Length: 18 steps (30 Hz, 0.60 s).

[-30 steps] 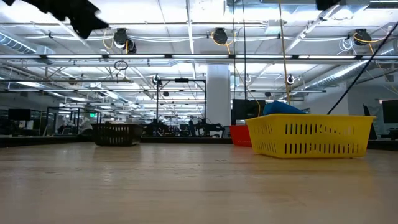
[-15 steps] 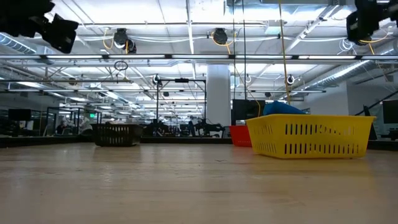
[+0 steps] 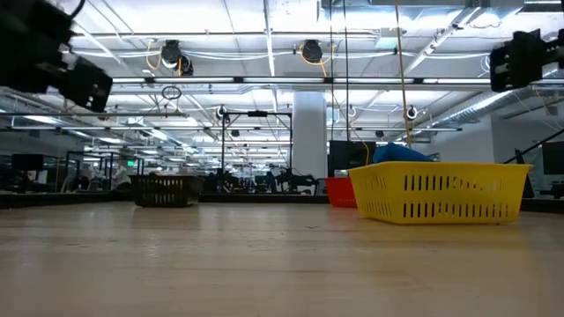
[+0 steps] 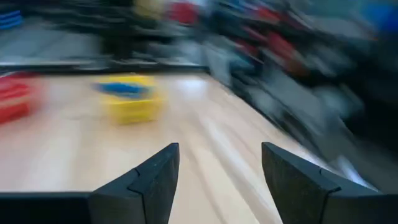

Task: Pick & Place School Supplies
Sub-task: Return to Home Position

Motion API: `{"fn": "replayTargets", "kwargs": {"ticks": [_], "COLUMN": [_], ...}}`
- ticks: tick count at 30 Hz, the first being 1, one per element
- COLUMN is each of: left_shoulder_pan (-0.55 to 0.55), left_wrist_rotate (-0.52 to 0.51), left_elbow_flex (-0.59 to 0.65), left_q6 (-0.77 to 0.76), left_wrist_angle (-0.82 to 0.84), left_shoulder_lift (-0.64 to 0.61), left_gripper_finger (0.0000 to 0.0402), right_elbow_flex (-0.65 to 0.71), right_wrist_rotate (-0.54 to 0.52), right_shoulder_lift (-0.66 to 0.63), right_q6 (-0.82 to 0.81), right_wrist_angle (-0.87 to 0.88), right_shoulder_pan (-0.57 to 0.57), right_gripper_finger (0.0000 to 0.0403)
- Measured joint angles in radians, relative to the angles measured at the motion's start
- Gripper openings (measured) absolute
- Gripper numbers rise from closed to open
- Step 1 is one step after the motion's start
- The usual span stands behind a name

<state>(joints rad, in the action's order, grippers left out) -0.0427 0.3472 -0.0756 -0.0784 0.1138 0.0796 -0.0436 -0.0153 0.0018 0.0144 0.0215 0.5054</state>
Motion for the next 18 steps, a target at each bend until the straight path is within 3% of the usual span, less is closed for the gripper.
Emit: {"fn": "replayTargets", "kwargs": {"ticks": [2, 3, 8, 13, 18], "left_shoulder_pan": [-0.038, -0.052, -0.104, -0.138, -0.115], "left_wrist_rotate": [0.114, 0.121, 0.037, -0.037, -0.066], "left_elbow_flex": [0.011, 0.016, 0.017, 0.017, 0.021], "left_q6": [0.115, 0.109, 0.006, 0.016, 0.058], "left_wrist_angle": [-0.026, -0.041, -0.036, -0.032, -0.052], "left_shoulder_lift": [0.008, 0.012, 0.055, 0.133, 0.158], "left_gripper_finger": [0.0230, 0.0230, 0.0230, 0.0230, 0.0230], "right_elbow_flex": [0.024, 0.024, 0.025, 0.026, 0.027], "right_wrist_rotate": [0.029, 0.031, -0.008, -0.035, -0.062], "right_shoulder_lift": [0.016, 0.023, 0.030, 0.045, 0.053], "right_q6": [0.001, 0.000, 0.011, 0.063, 0.098], "right_wrist_angle": [-0.042, -0.045, -0.047, -0.048, -0.051], "right_shoulder_pan": [0.000, 0.001, -0.002, -0.038, -0.150], "right_gripper_finger": [0.0277, 0.0277, 0.0277, 0.0277, 0.0277]}}
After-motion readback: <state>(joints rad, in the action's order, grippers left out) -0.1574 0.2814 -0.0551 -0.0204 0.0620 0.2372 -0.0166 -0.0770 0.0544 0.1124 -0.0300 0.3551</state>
